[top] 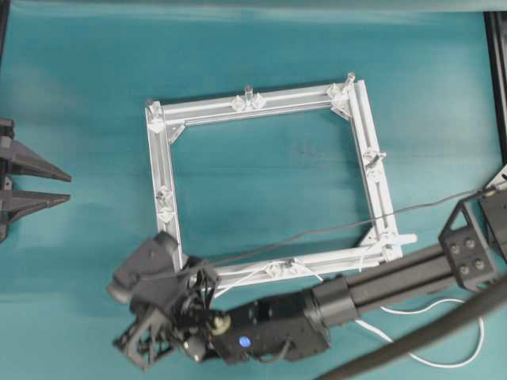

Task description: Move the cable alternately left and right between 8 pins so it hooks onto each one.

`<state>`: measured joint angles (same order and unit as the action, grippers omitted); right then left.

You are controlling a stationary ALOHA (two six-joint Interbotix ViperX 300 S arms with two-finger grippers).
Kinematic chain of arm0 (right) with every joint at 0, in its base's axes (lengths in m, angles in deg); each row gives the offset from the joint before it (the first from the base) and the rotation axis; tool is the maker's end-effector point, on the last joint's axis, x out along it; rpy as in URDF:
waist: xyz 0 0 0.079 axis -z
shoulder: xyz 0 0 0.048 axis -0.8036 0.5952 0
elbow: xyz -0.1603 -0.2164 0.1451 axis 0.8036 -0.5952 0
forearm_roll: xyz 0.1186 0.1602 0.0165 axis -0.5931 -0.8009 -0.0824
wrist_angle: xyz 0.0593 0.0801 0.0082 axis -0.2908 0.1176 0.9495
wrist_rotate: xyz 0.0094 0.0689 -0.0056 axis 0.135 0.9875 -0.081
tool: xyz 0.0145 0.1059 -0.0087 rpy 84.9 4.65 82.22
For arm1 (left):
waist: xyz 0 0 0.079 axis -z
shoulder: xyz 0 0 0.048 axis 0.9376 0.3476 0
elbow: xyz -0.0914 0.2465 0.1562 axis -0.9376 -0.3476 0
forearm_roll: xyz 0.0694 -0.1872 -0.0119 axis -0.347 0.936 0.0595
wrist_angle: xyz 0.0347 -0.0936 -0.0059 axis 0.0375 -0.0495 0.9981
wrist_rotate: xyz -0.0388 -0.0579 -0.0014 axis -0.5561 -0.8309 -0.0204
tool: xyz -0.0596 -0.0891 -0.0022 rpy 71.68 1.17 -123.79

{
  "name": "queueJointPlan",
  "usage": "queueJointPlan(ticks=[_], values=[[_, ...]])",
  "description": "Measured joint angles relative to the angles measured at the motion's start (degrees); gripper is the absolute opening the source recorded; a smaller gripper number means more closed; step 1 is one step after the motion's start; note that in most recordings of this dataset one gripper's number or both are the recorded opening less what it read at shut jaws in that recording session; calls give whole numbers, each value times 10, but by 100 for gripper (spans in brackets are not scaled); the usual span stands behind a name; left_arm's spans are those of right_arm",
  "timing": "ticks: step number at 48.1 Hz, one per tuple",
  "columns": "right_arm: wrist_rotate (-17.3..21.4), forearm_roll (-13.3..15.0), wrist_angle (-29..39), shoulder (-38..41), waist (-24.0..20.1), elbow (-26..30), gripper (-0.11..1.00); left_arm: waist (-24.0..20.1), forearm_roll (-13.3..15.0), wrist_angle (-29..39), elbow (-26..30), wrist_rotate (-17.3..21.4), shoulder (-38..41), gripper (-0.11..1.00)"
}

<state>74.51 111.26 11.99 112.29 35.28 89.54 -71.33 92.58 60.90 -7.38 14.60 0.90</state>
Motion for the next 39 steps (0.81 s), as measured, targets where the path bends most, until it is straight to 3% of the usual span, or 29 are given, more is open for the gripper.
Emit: queueJointPlan(ticks=[10,26,31,39], values=[[27,4,64,-1,31,5,9,1,0,0,1,0,0,50],[45,10,158,-1,27,4,9,3,0,0,2,-1,0,50],[53,10,183,-14,27,-16,9,5,0,0,4,-1,0,50],[108,14,194,-57,34,-77,9,8,0,0,5,-1,0,50]])
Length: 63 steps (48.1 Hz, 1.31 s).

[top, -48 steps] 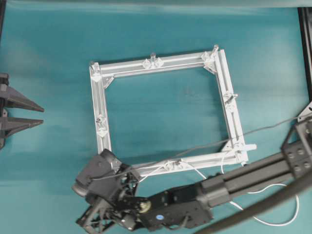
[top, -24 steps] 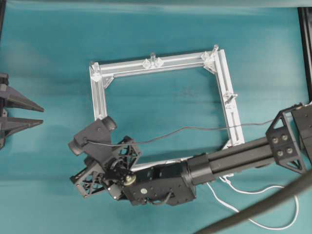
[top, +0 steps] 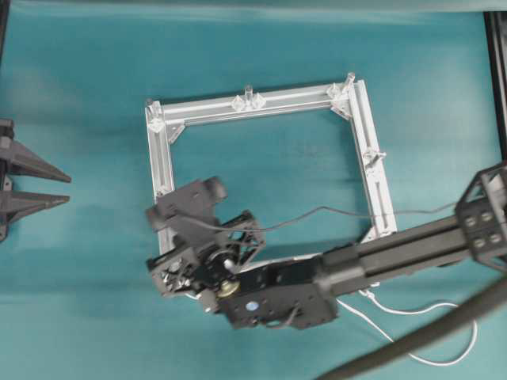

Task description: Move the cable alternately left and right between 8 pins so it hooks onto each one.

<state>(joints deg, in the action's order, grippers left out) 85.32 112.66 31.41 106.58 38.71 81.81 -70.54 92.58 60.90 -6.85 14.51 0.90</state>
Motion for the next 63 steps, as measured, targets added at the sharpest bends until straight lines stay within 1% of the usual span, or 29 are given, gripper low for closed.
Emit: queueJointPlan(ticks=[2,7,10,13,16,20,27,33,37,41,51,60,63], values=[[8,4,-9,-10,4,-17,9,1,0,0,-1,0,0,49],[9,10,-44,-27,19,-47,9,1,0,-1,-1,0,0,50],[6,11,-72,-30,33,-60,9,2,0,0,-1,0,0,50],[-4,11,-102,-30,47,-65,9,1,0,0,-1,0,0,50],[-25,11,-127,-30,64,-66,9,2,0,-1,-1,0,0,49],[-62,12,-151,-30,86,-66,9,2,0,0,-1,0,0,50],[-128,11,-167,-30,119,-65,9,2,-1,0,0,0,0,50],[-167,12,-173,-30,135,-55,9,2,0,0,0,0,0,49],[-185,11,-183,-29,142,-45,9,2,-1,-1,0,0,0,50],[-212,11,-197,-19,145,-27,9,2,-1,0,0,0,0,50],[-278,-19,-213,23,150,21,9,3,0,0,1,0,0,50],[-348,-32,-218,44,154,59,9,3,-1,0,2,0,0,49],[-363,-36,-219,48,156,70,9,3,0,0,2,0,0,50]])
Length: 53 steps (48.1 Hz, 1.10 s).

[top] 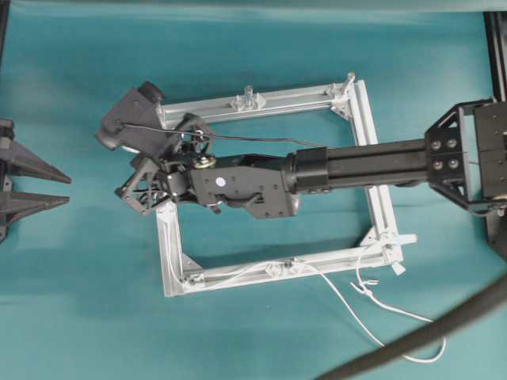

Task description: Move the cable alternately left and right between 8 pins so it hooks onto each one.

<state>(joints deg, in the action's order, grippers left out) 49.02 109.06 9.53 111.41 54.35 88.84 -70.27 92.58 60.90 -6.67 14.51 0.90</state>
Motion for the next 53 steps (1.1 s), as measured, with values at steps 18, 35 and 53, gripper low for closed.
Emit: queueJointPlan(ticks=[18,35,53], values=[[-27,-6,-13,41,33,77,9,0,0,0,4,0,0,50],[-28,-6,-12,66,56,117,9,0,-1,0,5,-1,0,49],[-26,-6,-11,66,83,122,9,0,-1,-1,6,-1,0,50]])
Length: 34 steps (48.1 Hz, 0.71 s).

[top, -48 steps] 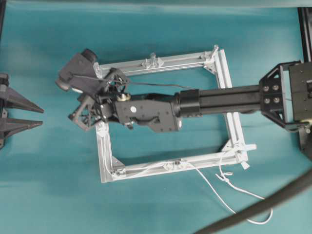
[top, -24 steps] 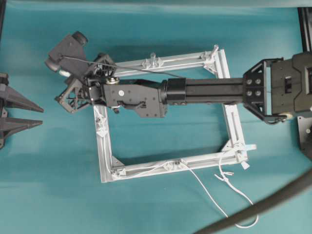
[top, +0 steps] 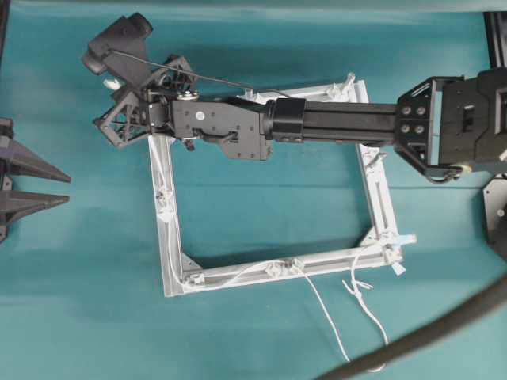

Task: Move the cable alternately left and right between 8 pins so it hooks onto each one.
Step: 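Carry the cable up the left side of the frame to the top-left corner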

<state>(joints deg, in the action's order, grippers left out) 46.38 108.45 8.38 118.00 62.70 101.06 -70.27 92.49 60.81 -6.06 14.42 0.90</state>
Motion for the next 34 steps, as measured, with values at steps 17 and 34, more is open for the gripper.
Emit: queueJointPlan(ticks=[17,34], values=[[60,5,21,0,38,4,9,0,1,0,0,0,0,50],[111,20,47,0,35,6,9,0,1,1,1,0,0,50]])
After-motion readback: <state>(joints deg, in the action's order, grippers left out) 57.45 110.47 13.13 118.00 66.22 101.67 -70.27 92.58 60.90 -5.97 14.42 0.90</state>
